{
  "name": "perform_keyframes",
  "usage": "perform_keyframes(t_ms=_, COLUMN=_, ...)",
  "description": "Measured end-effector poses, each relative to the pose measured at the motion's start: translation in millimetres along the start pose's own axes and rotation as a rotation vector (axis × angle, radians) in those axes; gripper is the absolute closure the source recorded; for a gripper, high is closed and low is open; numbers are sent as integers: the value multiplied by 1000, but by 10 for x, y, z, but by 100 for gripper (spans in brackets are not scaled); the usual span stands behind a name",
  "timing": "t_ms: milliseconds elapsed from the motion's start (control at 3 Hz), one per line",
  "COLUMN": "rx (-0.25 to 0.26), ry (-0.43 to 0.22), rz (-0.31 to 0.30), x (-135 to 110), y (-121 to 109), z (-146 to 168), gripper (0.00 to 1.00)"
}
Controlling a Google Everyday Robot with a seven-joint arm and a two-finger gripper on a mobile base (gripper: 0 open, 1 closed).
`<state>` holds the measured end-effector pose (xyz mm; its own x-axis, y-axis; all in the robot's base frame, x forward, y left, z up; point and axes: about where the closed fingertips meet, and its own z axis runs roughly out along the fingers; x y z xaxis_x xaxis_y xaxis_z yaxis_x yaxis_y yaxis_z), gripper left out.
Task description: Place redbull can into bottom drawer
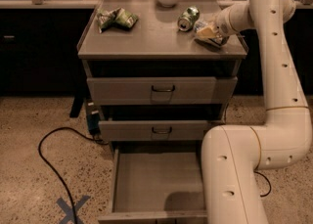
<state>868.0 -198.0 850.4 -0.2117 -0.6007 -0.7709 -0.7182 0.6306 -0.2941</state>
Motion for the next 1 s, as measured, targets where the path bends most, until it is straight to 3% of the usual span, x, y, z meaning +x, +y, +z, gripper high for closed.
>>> perform_keyframes(t_ms=667, rx=-67, ry=-114, rz=14, x=-853, y=179, z=-397, gripper=100)
perform_keyframes(t_ms=1000, rx=-109, ry=-147, rz=21, x=-1033, y=332, z=-468, gripper=100)
